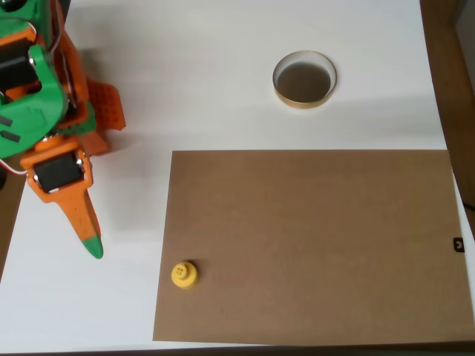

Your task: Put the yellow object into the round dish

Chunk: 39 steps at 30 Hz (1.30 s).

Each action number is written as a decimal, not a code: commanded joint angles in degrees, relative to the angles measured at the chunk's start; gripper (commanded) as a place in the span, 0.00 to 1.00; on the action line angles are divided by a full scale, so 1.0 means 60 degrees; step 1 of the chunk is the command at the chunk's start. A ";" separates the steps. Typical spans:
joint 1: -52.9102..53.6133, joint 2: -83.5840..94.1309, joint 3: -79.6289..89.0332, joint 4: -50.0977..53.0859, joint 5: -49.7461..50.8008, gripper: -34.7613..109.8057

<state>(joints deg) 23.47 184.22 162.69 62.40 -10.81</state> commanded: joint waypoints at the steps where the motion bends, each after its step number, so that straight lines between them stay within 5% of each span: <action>1: -0.0278 -0.0981 -0.1011 -0.0586 0.0146 0.39; 7: -0.0762 -0.2490 -0.1772 -0.0952 0.0498 0.39; 17: -0.0029 0.0469 0.0322 -0.0542 0.0249 0.36; 39: 0.0103 0.0483 0.1055 -0.0864 0.0117 0.24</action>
<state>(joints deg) 24.17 186.15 169.54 58.01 -9.40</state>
